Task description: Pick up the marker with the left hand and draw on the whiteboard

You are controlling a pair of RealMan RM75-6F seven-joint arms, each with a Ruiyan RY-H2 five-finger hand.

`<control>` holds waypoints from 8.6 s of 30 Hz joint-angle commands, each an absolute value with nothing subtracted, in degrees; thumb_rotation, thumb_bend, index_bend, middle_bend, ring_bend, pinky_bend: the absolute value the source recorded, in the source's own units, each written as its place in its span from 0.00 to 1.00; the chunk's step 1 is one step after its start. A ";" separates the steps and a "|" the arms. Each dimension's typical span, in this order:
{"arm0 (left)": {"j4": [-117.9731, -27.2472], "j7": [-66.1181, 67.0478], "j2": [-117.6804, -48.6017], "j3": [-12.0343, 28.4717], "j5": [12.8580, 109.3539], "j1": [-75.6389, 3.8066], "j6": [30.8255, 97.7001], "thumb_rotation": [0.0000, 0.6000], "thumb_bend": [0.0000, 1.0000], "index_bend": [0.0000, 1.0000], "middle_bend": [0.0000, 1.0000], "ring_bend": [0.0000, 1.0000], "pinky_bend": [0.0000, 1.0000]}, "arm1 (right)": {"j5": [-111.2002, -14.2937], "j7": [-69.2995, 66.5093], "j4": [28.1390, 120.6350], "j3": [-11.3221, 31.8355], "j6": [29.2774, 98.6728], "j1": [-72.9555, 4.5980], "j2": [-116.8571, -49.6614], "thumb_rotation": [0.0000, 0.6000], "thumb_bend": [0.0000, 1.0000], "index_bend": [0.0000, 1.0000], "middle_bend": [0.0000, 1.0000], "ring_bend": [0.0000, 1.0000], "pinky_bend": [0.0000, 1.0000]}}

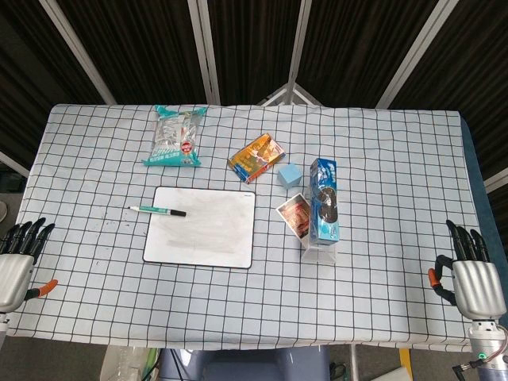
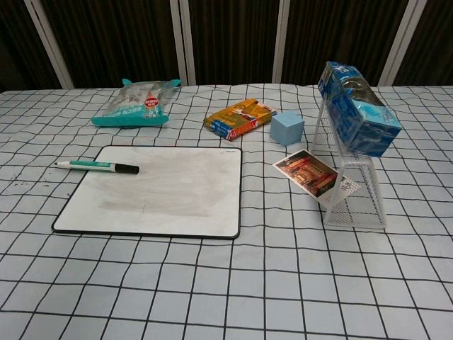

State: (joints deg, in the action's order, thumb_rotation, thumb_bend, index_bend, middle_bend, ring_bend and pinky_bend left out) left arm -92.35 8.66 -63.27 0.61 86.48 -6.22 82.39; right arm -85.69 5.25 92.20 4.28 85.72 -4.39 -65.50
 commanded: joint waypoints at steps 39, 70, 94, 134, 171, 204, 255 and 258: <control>-96.24 18.49 -66.28 10.74 71.25 -20.21 66.01 1.00 0.21 0.34 0.00 0.00 0.00 | -83.52 2.47 95.04 3.97 82.68 -4.64 -63.98 1.00 0.42 0.00 0.00 0.00 0.00; -71.85 36.18 -91.07 13.37 50.11 -42.36 50.07 1.00 0.43 0.45 0.03 0.00 0.00 | -80.87 -0.99 95.85 4.70 80.22 -5.30 -63.03 1.00 0.42 0.00 0.00 0.00 0.00; -63.95 36.18 -97.53 12.43 46.18 -46.09 48.31 1.00 0.48 0.54 0.04 0.00 0.00 | -80.21 -1.52 96.55 4.70 79.08 -5.75 -62.92 1.00 0.42 0.00 0.00 0.00 0.00; -68.91 -22.97 -107.14 21.96 69.42 -40.89 63.32 1.00 0.51 0.75 0.26 0.08 0.13 | -80.09 -3.26 96.96 4.70 78.72 -5.85 -62.53 1.00 0.42 0.00 0.00 0.00 0.00; -57.61 -26.23 -112.89 21.15 69.84 -42.89 61.39 1.00 0.53 0.79 0.31 0.10 0.18 | -79.58 -4.40 97.32 4.73 78.00 -6.02 -62.17 1.00 0.42 0.00 0.00 0.00 0.00; -55.81 -27.36 -115.16 21.21 69.95 -43.94 59.74 1.00 0.53 0.79 0.31 0.10 0.18 | -79.26 -4.58 97.41 4.85 78.06 -6.01 -62.11 1.00 0.42 0.00 0.00 0.00 0.00; -65.27 -24.35 -111.54 20.83 72.77 -41.54 62.31 1.00 0.53 0.79 0.31 0.10 0.18 | -79.31 -4.42 96.96 5.09 79.20 -5.62 -62.52 1.00 0.42 0.00 0.00 0.00 0.00; -63.23 -23.40 -111.53 20.59 73.21 -43.04 60.49 1.00 0.53 0.79 0.31 0.10 0.18 | -79.00 -4.57 96.87 5.18 78.89 -5.72 -62.50 1.00 0.42 0.00 0.00 0.00 0.00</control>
State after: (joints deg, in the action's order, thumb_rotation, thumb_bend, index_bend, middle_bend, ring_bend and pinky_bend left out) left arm -64.31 -23.90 -111.56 20.67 72.92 -42.14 61.52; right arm -79.04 -4.54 96.88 5.16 78.93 -5.70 -62.50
